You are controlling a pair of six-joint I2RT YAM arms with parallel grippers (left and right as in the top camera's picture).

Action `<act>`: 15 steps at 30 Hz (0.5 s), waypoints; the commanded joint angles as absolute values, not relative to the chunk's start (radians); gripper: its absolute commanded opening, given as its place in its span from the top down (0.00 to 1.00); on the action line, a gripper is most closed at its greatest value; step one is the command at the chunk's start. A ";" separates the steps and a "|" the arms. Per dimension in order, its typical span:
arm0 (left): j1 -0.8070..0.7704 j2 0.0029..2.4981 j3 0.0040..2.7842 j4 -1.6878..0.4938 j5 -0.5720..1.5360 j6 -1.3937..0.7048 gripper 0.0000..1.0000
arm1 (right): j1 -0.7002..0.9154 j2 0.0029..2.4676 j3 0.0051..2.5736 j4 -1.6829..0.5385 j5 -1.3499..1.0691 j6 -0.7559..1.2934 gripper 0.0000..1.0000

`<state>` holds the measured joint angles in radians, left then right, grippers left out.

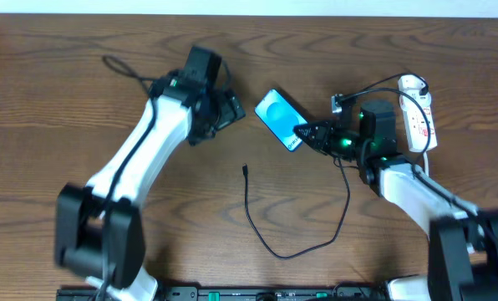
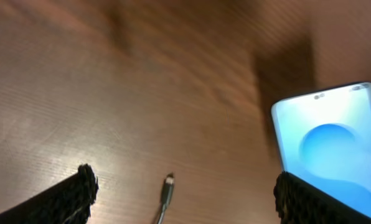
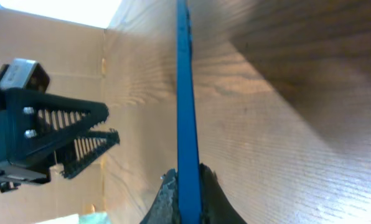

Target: Plug charger to phone and switch on socket

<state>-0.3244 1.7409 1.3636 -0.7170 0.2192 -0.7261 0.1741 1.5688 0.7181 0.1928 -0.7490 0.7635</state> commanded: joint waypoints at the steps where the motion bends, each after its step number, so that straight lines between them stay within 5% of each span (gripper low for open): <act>1: -0.322 1.579 1.192 -0.593 0.319 -0.673 0.09 | 0.174 1.451 0.731 0.110 -0.728 0.630 0.99; 9: -0.322 1.389 0.903 -0.233 0.534 -0.666 0.08 | 0.174 1.354 0.731 0.034 -0.724 0.620 0.99; 15: -0.321 1.414 0.885 -0.204 0.525 -0.666 0.05 | 0.174 1.354 0.730 0.005 -0.724 0.619 0.99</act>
